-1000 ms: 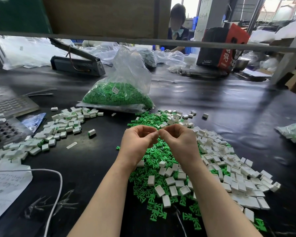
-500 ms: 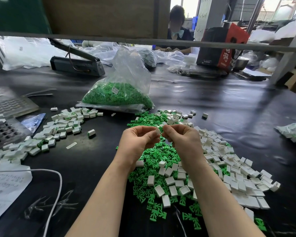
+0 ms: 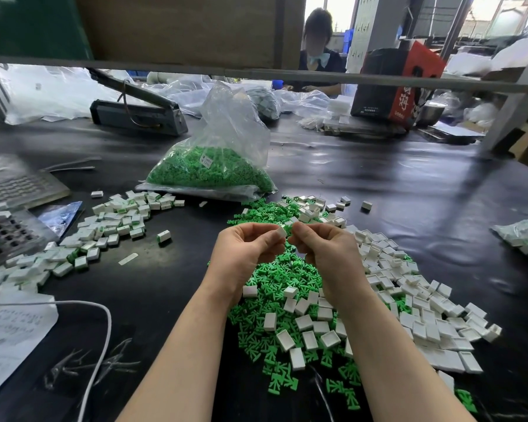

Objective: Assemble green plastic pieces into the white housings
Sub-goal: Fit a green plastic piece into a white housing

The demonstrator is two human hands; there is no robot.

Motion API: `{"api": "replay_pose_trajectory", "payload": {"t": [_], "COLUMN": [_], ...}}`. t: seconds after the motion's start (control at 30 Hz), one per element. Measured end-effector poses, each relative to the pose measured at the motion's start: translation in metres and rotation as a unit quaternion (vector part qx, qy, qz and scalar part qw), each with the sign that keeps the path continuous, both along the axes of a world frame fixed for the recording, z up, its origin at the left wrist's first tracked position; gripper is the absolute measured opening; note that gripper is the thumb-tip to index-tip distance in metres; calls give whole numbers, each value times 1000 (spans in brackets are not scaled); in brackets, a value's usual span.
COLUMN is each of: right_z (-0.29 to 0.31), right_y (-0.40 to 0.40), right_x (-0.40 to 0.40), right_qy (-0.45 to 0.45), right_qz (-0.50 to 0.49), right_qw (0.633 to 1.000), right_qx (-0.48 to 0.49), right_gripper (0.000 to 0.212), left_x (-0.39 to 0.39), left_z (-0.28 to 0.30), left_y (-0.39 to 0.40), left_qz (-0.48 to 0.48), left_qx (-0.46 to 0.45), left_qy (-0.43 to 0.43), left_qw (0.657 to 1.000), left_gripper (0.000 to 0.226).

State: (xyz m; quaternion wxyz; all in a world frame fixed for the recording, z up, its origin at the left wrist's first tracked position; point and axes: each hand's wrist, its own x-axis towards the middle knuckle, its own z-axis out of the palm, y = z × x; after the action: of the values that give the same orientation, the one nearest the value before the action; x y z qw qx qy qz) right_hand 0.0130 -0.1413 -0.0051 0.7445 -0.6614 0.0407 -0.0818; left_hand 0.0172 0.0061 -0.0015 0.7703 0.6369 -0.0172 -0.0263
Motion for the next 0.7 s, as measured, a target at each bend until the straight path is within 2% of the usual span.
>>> {"api": "replay_pose_trajectory", "payload": {"t": [0.23,0.4,0.7], "right_z": [0,0,-1], "right_y": [-1,-1,0], "right_x": [0,1,1], "right_qy": [16,4,-17], "right_qz": [10,7,4], "right_qw": [1000,1000,1000], "right_qx": [22,15,-10], "right_gripper": [12,13,10], "left_x": [0,0,-1], "left_z": [0,1,1], "left_y": [1,1,2], "left_qz": [0,-6,-5], "left_qx": [-9,-11,-11], "left_qy": [-5,-9,-7], "left_qw": [1000,1000,1000], "left_gripper": [9,16,10]}}
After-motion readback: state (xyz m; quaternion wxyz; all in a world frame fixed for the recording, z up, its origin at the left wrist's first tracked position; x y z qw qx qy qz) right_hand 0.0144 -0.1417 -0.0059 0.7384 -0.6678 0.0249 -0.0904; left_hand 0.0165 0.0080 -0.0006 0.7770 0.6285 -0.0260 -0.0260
